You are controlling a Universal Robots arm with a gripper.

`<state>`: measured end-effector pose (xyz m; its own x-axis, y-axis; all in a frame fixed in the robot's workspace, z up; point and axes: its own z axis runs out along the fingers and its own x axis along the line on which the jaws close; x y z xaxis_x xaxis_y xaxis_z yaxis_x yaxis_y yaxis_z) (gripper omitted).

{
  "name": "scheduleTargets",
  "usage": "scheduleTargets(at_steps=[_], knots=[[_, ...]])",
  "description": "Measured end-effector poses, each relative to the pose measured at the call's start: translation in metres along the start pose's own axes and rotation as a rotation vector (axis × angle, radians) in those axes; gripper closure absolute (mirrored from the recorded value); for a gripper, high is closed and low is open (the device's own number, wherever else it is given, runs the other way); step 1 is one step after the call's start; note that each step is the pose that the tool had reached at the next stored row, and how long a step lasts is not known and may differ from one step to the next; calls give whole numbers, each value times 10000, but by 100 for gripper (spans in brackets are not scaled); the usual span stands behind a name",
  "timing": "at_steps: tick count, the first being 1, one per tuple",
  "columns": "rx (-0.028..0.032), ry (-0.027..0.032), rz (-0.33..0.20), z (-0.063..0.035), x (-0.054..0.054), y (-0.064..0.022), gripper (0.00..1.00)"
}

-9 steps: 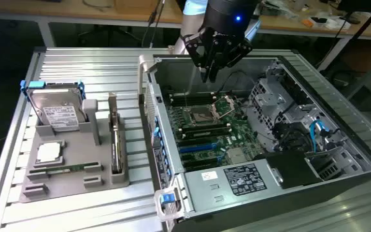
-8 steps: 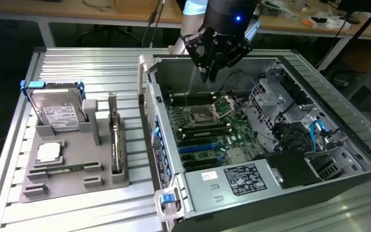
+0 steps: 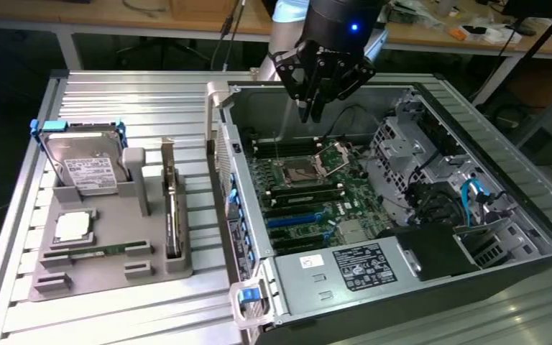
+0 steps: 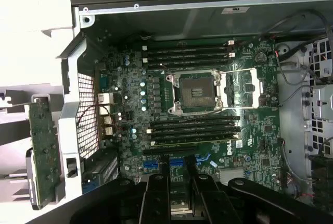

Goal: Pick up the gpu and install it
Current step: 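Reach for the gpu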

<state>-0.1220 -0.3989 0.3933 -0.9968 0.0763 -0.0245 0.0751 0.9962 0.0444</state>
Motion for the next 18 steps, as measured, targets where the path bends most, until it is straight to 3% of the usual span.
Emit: scheduleTargets(at_steps=[18], knots=[[6,85,-4,-2,212,9,75]])
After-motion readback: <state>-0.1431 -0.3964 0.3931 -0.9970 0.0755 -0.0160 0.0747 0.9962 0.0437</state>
